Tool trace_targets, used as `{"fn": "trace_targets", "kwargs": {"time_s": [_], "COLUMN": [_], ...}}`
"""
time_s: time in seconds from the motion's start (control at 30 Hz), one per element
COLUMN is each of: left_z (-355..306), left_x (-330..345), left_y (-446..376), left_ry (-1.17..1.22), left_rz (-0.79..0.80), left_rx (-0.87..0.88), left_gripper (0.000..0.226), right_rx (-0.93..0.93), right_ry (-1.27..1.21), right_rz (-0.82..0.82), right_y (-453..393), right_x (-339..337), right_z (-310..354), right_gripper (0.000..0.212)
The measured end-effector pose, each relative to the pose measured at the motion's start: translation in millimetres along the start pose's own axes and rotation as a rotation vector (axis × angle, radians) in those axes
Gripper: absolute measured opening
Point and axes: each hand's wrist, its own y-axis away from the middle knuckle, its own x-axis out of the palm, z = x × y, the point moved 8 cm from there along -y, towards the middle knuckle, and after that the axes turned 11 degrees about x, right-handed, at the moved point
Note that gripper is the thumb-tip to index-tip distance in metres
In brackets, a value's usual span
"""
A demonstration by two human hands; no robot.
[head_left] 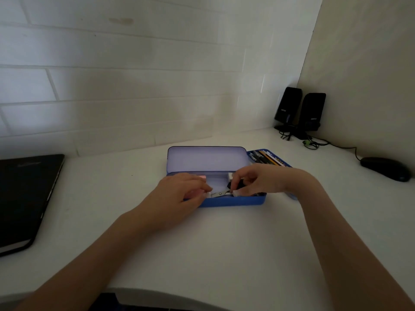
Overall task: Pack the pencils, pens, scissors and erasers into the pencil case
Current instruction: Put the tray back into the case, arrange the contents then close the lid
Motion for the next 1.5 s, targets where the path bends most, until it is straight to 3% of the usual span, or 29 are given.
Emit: {"fn": "trace_targets", "kwargs": {"time_s": [0.23,0.33,0.4,0.5,0.57,0.67,0.83,1.0,1.23,1.37,1.5], "left_z": [4,5,4,5,8,10,11,12,14,19,32], "left_x": [3,2,2,0,0,0,-3,-6,-8,-13,-26], "left_y": [2,3,3,5,7,8,8,9,11,12,16], "left_ry": [-0.010,0.008,0.005,0.000,0.009,0.021,0.064,0.094,0.092,0.139,0.111], "left_rz": [0.026,0.021,0.018,0.010,0.031,0.052,0.032,-0.003,0.000,-0.087,-0.233], "left_rx": [-0.047,-0.055,-0.059,-0.091,-0.126,-0.140,-0.171,-0.205,-0.233,-0.289,-0.368], "left_gripper": [0.048,0.049,0.050,0.055,0.063,0.070,0.076,0.066,0.071,0.043,0.035], "right_rx": [-0.039,0.000,0.217,0.594,0.659,0.615,0.556,0.459,0.328,0.136,-0.046], "right_ry": [-0.043,-0.207,-0.171,0.043,-0.015,-0.139,-0.150,-0.271,-0.307,-0.387,-0.346], "right_rz": [-0.147,-0.489,-0.717,-0.593,-0.518,-0.512,-0.627,-0.728,-0.878,-0.708,-0.478], "right_y": [-2,1,3,-2,-4,-9,-8,0,14,13,11], "right_x": [-11,-47,-70,-61,-51,-46,-47,-56,-78,-71,-50], "right_z": [-2,-26,-67,-119,-134,-137,-128,-119,-89,-58,-18], "right_gripper": [0.006,0.002,0.033,0.097,0.114,0.128,0.094,0.090,0.087,0.083,0.080]}}
